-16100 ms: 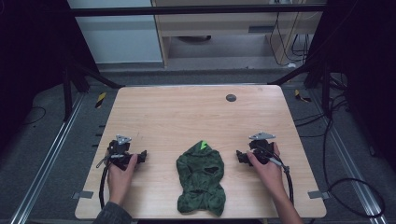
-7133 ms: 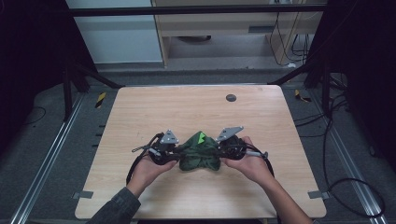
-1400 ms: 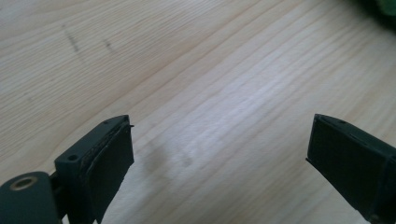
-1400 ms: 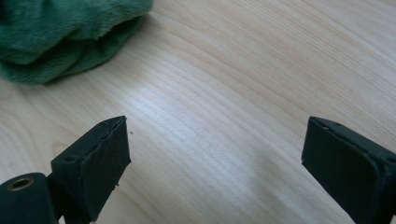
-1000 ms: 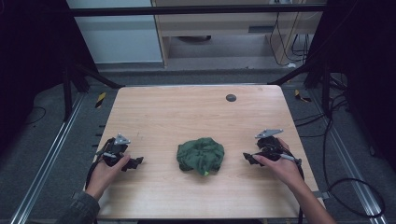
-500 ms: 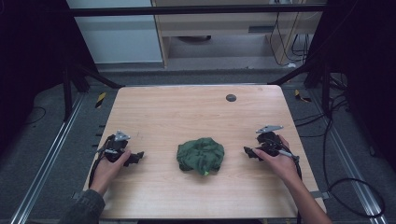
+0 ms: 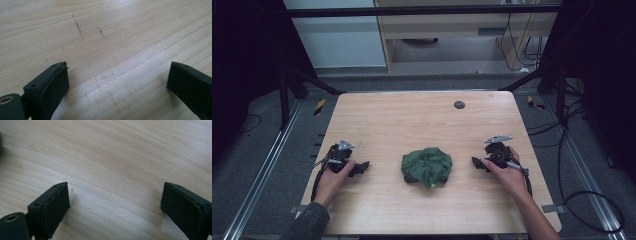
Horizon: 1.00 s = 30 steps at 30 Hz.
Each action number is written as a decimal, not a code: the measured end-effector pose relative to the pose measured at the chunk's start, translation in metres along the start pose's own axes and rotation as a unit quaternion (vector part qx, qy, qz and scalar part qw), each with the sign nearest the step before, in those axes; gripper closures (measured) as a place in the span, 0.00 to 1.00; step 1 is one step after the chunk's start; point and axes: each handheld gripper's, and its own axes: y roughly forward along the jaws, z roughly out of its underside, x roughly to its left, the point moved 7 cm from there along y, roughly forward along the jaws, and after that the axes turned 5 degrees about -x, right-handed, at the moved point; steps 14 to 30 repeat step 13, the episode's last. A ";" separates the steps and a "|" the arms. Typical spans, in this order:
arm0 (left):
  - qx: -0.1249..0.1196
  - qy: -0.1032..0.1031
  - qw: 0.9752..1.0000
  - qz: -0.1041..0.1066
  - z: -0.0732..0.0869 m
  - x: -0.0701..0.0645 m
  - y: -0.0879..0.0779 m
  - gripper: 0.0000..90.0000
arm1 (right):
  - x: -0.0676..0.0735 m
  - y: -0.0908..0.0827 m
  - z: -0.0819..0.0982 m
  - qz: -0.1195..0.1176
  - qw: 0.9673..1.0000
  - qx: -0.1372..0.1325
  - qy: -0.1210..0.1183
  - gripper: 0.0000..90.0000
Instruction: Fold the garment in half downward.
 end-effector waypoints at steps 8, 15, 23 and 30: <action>-0.018 -0.008 1.000 -0.014 0.001 -0.002 0.002 0.00 | 0.002 0.004 0.001 0.012 0.999 -0.028 0.010 0.03; -0.018 -0.021 0.999 -0.028 0.000 -0.003 0.004 0.00 | 0.005 0.006 0.000 0.032 0.999 -0.027 0.030 0.02; -0.018 -0.021 0.999 -0.028 0.000 -0.003 0.004 0.00 | 0.005 0.006 0.000 0.032 0.999 -0.027 0.030 0.02; -0.018 -0.021 0.999 -0.028 0.000 -0.003 0.004 0.00 | 0.005 0.006 0.000 0.032 0.999 -0.027 0.030 0.02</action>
